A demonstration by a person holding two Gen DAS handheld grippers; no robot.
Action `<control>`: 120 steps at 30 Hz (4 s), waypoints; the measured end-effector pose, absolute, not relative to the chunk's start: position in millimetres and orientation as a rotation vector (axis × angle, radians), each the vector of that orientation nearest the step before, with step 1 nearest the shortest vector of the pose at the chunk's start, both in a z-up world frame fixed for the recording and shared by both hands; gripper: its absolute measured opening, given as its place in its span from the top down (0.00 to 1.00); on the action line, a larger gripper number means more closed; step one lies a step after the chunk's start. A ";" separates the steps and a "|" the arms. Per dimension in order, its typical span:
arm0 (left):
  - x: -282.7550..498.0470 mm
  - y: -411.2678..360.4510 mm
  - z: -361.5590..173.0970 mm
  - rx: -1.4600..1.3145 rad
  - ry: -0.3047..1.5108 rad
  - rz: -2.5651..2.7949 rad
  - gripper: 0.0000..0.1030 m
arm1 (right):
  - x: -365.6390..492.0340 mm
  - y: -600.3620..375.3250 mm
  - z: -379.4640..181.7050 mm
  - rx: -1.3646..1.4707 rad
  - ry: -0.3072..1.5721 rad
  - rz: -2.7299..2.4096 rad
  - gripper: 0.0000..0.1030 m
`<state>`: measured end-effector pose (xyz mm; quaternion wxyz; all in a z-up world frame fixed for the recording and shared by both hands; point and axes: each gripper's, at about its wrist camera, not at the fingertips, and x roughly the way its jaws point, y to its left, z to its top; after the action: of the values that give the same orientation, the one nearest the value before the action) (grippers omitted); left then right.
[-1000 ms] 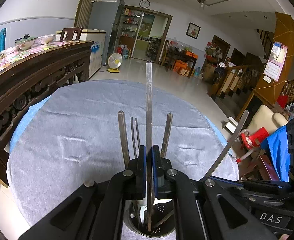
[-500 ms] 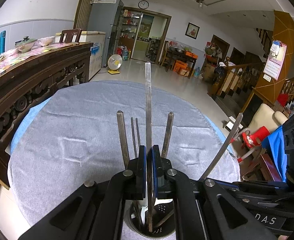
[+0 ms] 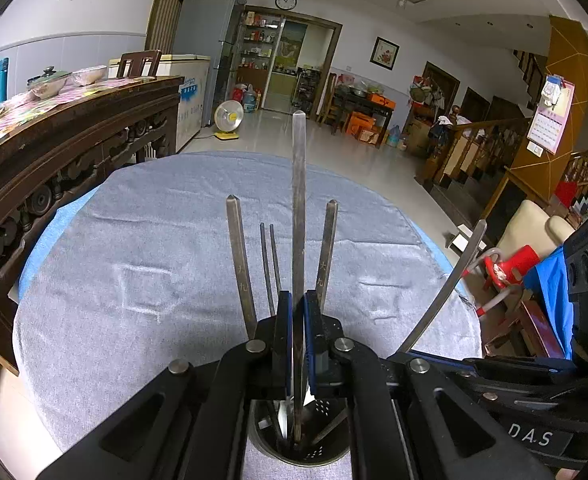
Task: Organize utensils
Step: 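Lower both chopsticks into the black holder beside the other utensils, then open both tools to release the chopsticks into the holder, then move both tools down to the last two chopsticks on the cloth, then grasp one chopstick with the right tool while the left tool grasps the other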
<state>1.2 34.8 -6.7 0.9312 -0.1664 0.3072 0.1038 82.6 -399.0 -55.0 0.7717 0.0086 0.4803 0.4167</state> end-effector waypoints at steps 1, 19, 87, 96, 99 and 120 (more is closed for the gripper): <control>1.3 34.5 -6.7 -0.340 0.629 0.212 0.94 | 82.7 -399.0 -55.2 0.019 1.041 0.904 0.93; -8.4 43.1 3.6 -0.380 0.609 0.218 0.71 | 86.6 -394.6 -68.2 0.019 1.095 0.922 0.90; 35.8 177.7 -110.2 -0.477 0.912 0.499 0.33 | 204.8 -462.1 -163.7 0.227 1.269 0.638 0.43; 55.5 179.6 -127.9 -0.461 0.965 0.490 0.33 | 246.9 -368.7 -170.8 0.027 1.331 0.732 0.45; 60.3 181.6 -131.5 -0.458 0.978 0.487 0.33 | 263.1 -322.8 -175.1 -0.038 1.354 0.766 0.54; 115.9 188.1 -122.2 -0.426 1.020 0.406 0.33 | 291.3 -204.7 -192.4 -0.499 1.387 0.674 0.90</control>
<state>115.9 188.1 -122.2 0.8316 -0.2011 0.4811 0.1913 291.3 -204.7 -192.4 0.6891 -0.2232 0.6201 0.3014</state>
